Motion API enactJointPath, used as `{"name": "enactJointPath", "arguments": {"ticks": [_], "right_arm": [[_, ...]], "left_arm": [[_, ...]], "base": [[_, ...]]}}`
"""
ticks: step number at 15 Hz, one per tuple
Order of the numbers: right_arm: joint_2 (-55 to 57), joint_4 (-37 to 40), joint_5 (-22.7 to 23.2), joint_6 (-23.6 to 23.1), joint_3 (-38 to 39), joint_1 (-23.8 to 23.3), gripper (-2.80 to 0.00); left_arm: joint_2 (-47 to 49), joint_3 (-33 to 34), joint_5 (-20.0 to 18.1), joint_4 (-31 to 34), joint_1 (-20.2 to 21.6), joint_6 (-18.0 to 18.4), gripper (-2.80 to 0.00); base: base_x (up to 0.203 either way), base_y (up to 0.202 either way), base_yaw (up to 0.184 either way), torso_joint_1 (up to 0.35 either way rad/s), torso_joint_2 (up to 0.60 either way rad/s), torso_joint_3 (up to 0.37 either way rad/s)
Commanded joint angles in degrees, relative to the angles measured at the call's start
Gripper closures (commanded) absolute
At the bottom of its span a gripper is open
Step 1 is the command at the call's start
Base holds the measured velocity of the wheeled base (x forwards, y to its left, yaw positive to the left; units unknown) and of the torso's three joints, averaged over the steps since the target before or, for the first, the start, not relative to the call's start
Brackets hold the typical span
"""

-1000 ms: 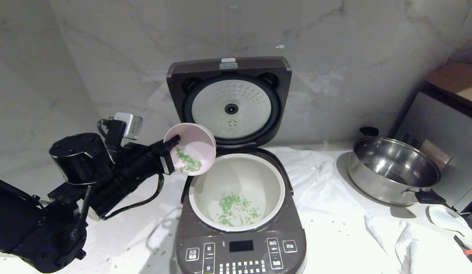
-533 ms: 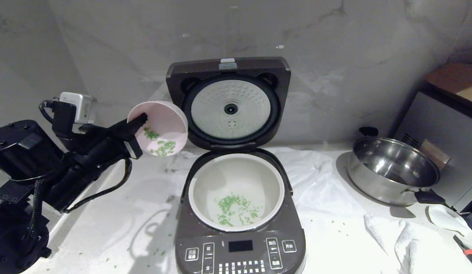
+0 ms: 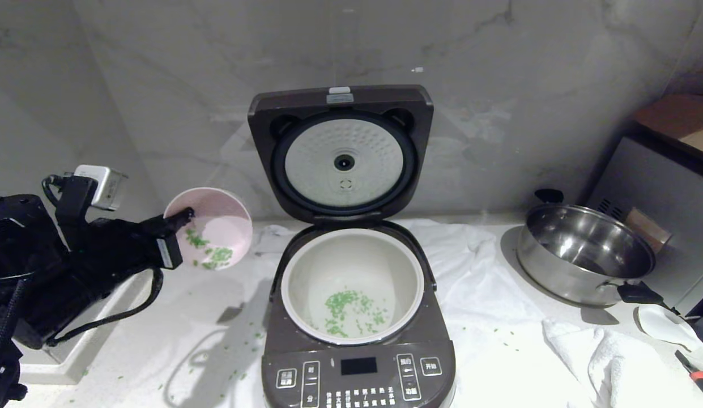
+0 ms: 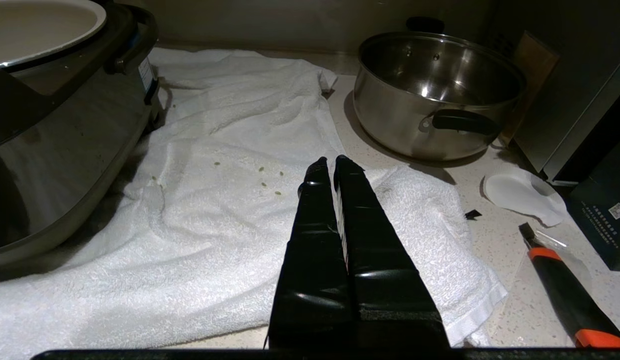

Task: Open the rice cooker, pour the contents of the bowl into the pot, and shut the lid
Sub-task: Place the bowl on the table

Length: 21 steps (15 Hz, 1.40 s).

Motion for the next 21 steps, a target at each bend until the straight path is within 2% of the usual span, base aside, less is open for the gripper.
{"name": "enactJointPath", "arguments": {"ticks": [1, 4, 6, 8, 9, 11, 13, 15, 16, 18, 21], "right_arm": [[0.0, 0.0, 0.0, 0.0, 0.0, 0.0, 0.0], [0.0, 0.0, 0.0, 0.0, 0.0, 0.0, 0.0], [0.0, 0.0, 0.0, 0.0, 0.0, 0.0, 0.0], [0.0, 0.0, 0.0, 0.0, 0.0, 0.0, 0.0], [0.0, 0.0, 0.0, 0.0, 0.0, 0.0, 0.0], [0.0, 0.0, 0.0, 0.0, 0.0, 0.0, 0.0], [0.0, 0.0, 0.0, 0.0, 0.0, 0.0, 0.0], [0.0, 0.0, 0.0, 0.0, 0.0, 0.0, 0.0], [0.0, 0.0, 0.0, 0.0, 0.0, 0.0, 0.0], [0.0, 0.0, 0.0, 0.0, 0.0, 0.0, 0.0], [0.1, 0.0, 0.0, 0.0, 0.0, 0.0, 0.0]], "left_arm": [[-1.4, -1.2, 0.3, 5.7, -0.5, -0.2, 0.0], [-3.4, -5.1, 0.3, 21.3, 2.5, -2.5, 0.0], [-5.3, -9.4, -0.1, 36.2, 5.7, -4.5, 0.0], [-6.0, -14.2, -0.4, 53.7, 9.1, -5.1, 0.0], [-5.9, -16.6, -1.6, 62.4, 11.2, -5.2, 0.0], [-5.3, -20.3, -7.9, 74.1, 18.0, -5.1, 0.0], [-2.9, -20.3, -10.8, 77.8, 22.0, -3.5, 0.0], [-1.8, -16.1, -10.2, 78.3, 23.9, 1.4, 0.0], [-1.3, -14.1, -8.5, 78.3, 24.9, 4.1, 0.0], [1.8, -12.9, -5.1, 78.3, 26.2, 5.3, 0.0], [7.2, -13.4, -4.0, 78.2, 28.1, 5.2, 0.0]], "base": [[0.0, 0.0, 0.0, 0.0, 0.0, 0.0], [0.0, 0.0, 0.0, 0.0, 0.0, 0.0], [0.0, 0.0, 0.0, 0.0, 0.0, 0.0], [0.0, 0.0, 0.0, 0.0, 0.0, 0.0], [0.0, 0.0, 0.0, 0.0, 0.0, 0.0], [0.0, 0.0, 0.0, 0.0, 0.0, 0.0], [0.0, 0.0, 0.0, 0.0, 0.0, 0.0], [0.0, 0.0, 0.0, 0.0, 0.0, 0.0], [0.0, 0.0, 0.0, 0.0, 0.0, 0.0], [0.0, 0.0, 0.0, 0.0, 0.0, 0.0], [0.0, 0.0, 0.0, 0.0, 0.0, 0.0]]}}
